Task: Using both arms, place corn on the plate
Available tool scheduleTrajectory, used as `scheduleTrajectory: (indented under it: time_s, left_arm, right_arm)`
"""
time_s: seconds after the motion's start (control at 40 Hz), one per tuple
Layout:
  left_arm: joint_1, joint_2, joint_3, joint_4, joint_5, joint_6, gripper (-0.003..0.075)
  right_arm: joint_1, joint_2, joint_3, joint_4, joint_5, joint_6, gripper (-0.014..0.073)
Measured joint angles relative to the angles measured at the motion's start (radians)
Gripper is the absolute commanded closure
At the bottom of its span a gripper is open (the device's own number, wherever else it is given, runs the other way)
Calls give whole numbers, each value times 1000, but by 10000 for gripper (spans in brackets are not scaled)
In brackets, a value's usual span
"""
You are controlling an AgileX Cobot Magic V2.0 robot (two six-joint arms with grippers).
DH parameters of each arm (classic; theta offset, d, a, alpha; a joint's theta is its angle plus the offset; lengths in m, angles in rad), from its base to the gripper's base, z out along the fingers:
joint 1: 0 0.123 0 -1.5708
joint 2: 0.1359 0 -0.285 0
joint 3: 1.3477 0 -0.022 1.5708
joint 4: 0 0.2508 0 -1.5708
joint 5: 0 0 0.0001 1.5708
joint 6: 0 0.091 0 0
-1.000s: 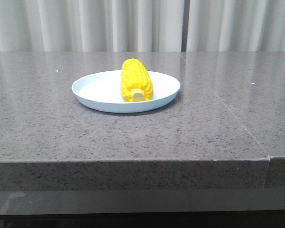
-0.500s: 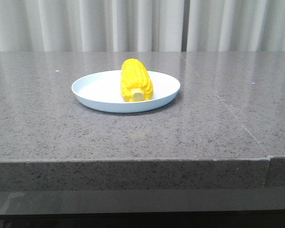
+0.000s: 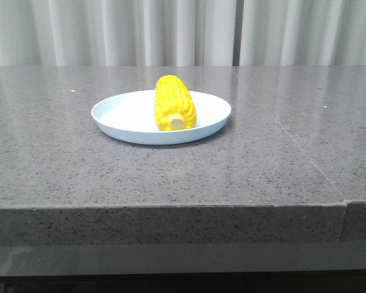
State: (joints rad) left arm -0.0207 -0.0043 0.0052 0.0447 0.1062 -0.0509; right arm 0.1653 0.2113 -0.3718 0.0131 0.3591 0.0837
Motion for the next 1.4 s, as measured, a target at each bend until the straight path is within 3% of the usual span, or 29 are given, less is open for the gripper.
scheduleTrajectory:
  time_s: [0.6, 1.0, 1.4]
  left_arm:
    - [0, 0, 0, 0, -8, 0, 741]
    - [0, 0, 0, 0, -8, 0, 741]
    - [0, 0, 0, 0, -8, 0, 741]
  right_arm:
    - [-3, -2, 15, 0, -12, 0, 655]
    - [-165, -153, 295, -2, -65, 0, 655]
    - [-192, -222, 398, -2, -51, 0, 655]
